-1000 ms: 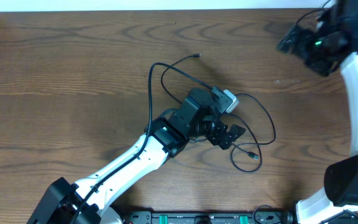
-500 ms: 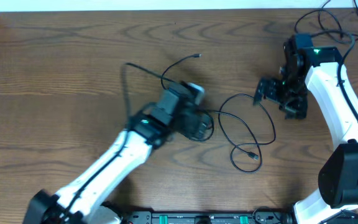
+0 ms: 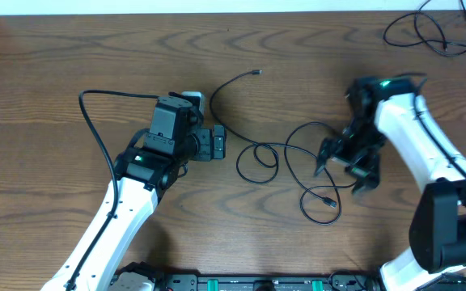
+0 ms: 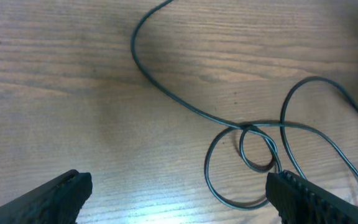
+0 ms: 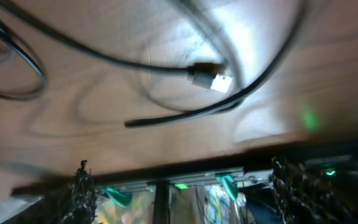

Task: Untangle cables
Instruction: 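Move the right gripper back to the center cables and grasp a strand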

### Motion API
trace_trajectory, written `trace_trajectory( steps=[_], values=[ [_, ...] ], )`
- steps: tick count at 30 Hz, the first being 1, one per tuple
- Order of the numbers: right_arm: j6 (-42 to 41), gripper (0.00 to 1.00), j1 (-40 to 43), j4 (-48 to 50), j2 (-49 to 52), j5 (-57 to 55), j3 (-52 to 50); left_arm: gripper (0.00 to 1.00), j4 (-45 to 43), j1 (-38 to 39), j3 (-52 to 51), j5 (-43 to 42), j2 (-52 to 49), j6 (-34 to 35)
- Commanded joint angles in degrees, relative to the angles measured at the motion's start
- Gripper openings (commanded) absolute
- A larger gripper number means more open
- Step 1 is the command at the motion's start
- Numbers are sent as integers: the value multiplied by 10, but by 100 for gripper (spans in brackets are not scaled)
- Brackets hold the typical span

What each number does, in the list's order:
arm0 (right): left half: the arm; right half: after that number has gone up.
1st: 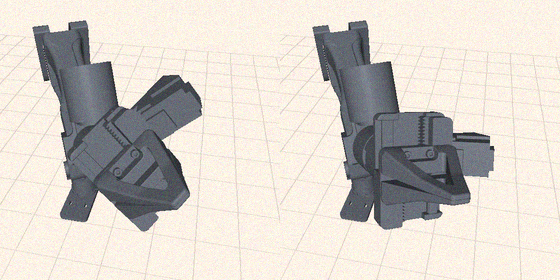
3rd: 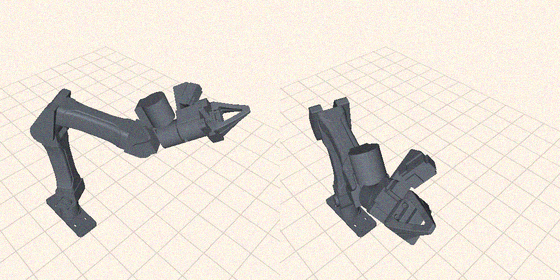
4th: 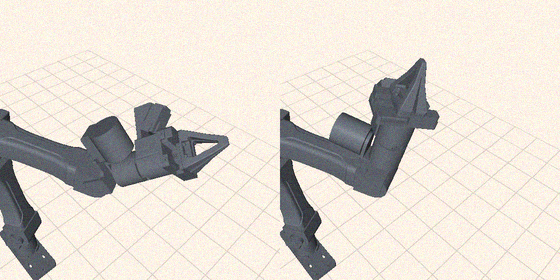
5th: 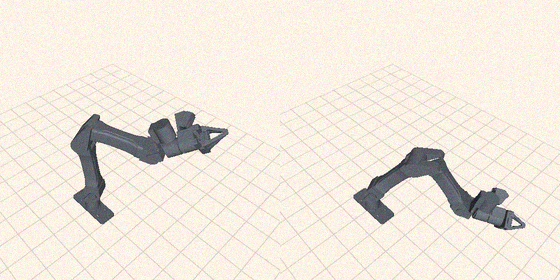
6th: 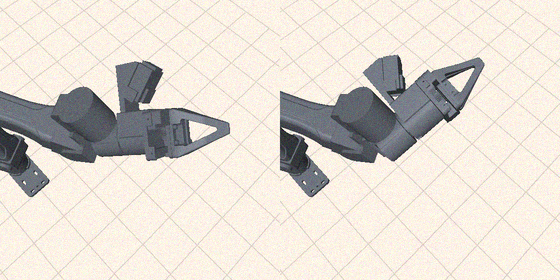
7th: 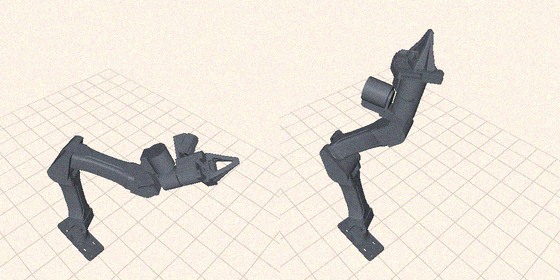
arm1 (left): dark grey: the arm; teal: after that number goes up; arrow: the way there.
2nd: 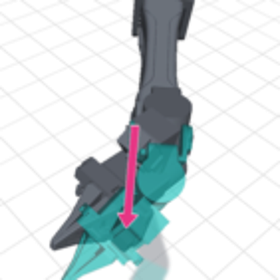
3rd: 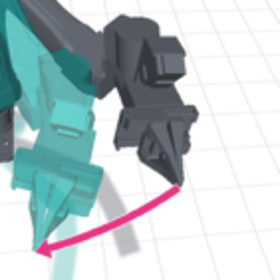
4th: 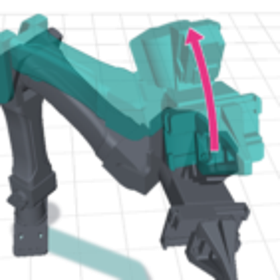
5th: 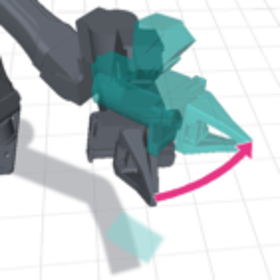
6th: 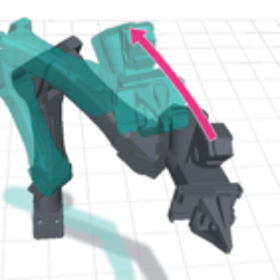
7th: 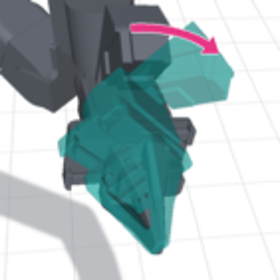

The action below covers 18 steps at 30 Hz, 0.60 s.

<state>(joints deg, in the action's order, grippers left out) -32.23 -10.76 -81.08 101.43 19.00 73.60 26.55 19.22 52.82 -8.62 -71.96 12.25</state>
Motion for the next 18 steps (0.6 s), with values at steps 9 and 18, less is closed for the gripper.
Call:
trace_trajectory(
  steps=[9,18],
  values=[
    [-189,59,-93,298,-3,18,-163,96,2,-2,9,3,-7,7],
    [1,78,-113,528,-3,2,-166,96,2,-2,9,3,-7,7]
  ],
)
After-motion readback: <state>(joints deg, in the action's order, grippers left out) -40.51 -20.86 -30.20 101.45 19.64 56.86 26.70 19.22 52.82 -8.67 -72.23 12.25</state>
